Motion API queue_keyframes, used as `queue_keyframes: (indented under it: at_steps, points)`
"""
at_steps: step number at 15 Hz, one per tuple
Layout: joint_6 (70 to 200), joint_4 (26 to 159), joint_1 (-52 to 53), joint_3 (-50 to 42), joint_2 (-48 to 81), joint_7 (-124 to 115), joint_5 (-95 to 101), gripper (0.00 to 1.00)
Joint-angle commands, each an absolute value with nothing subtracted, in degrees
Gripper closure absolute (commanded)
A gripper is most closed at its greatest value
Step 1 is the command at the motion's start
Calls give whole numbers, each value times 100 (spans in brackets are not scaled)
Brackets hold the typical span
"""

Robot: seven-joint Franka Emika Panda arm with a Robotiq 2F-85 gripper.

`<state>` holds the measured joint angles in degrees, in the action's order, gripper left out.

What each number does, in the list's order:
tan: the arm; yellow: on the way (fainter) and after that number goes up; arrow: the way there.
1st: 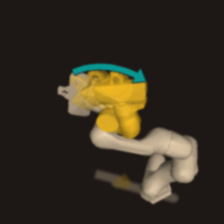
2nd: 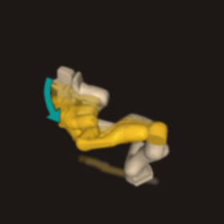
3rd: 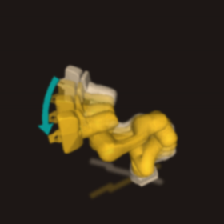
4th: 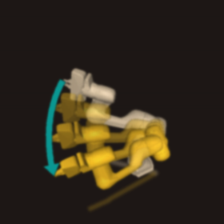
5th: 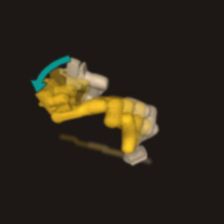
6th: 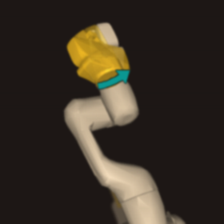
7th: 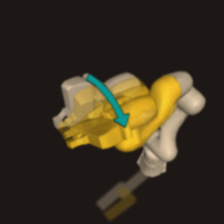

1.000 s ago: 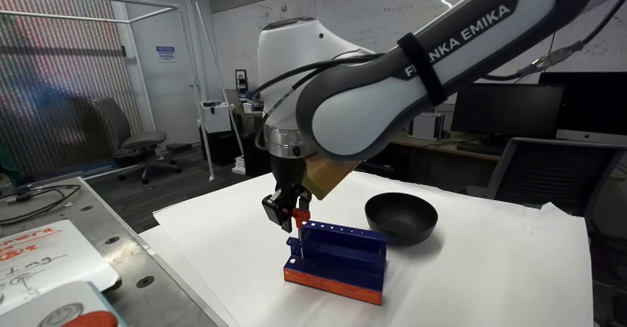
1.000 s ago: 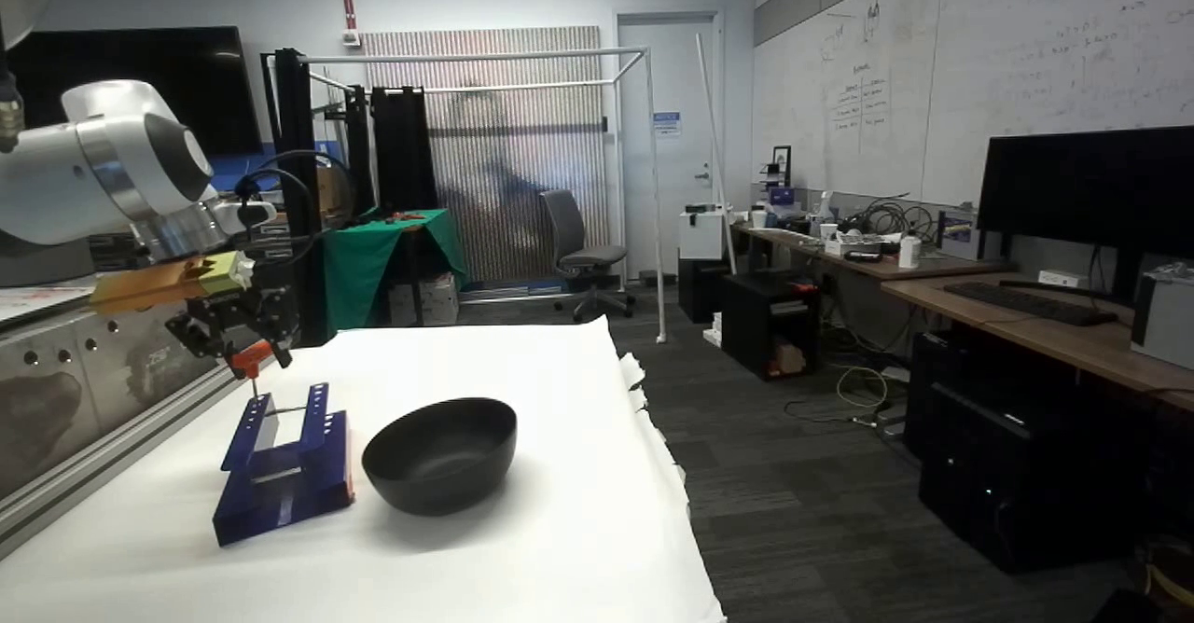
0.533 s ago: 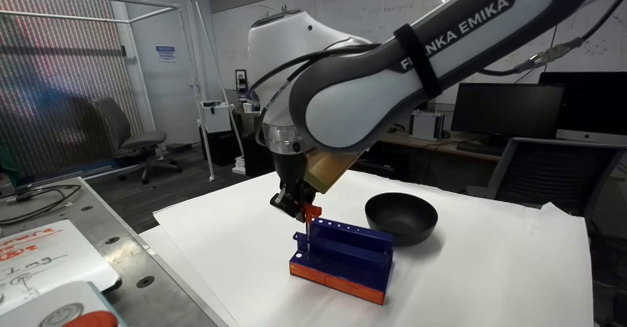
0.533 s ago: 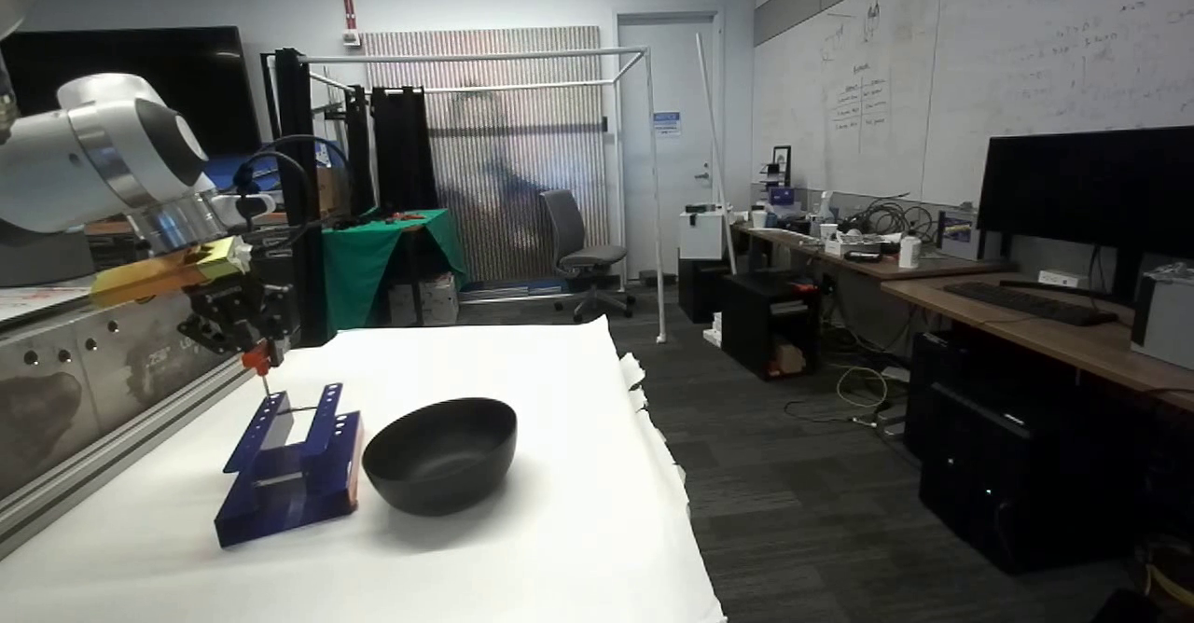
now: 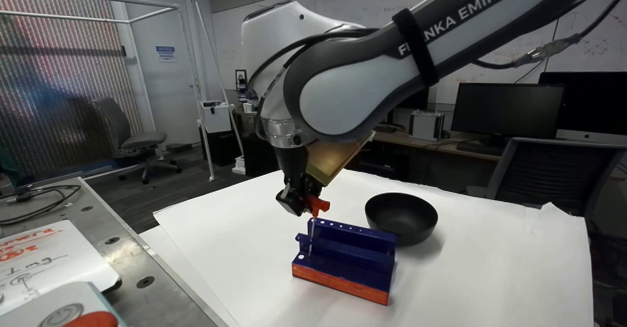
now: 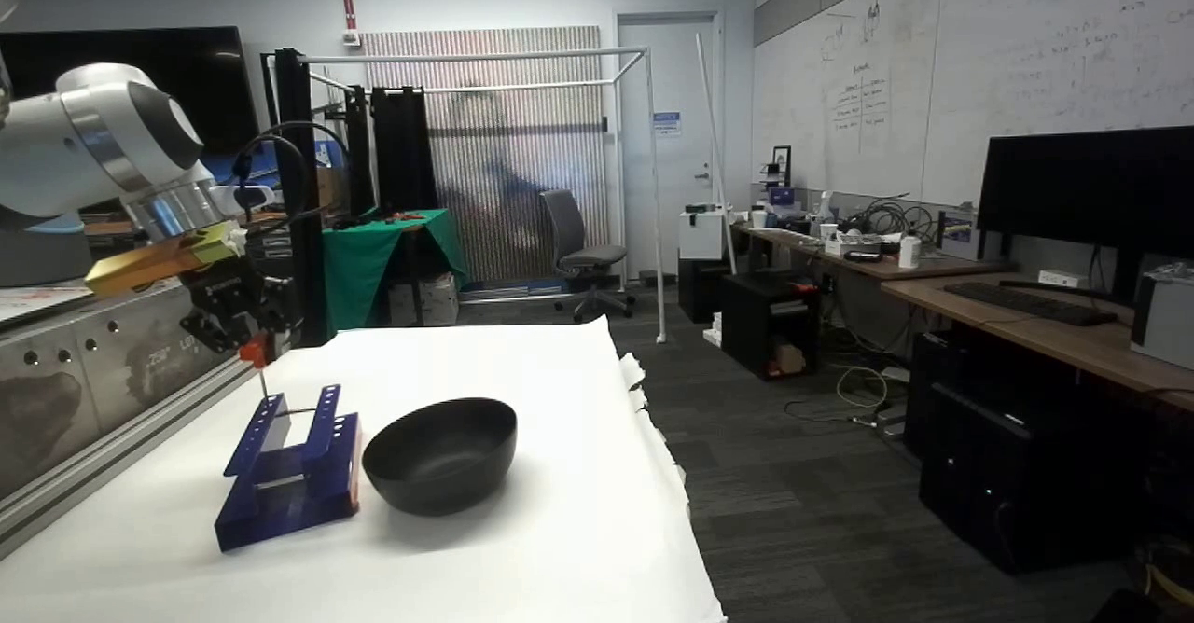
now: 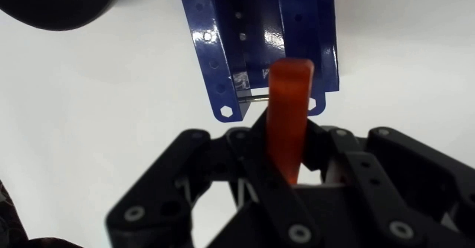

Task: Pick the tool with the orange handle and put it in the bowl

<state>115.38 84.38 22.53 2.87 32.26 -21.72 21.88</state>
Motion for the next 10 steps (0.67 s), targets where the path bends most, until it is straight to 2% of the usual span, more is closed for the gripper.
queue_keyframes:
  at_steps: [1, 10]
  points:
    - [11219, 8239, 2330, 259, 3188, -2142, 2282, 93]
    - [11134, 8242, 2327, 255, 2974, -2223, 2310, 93]
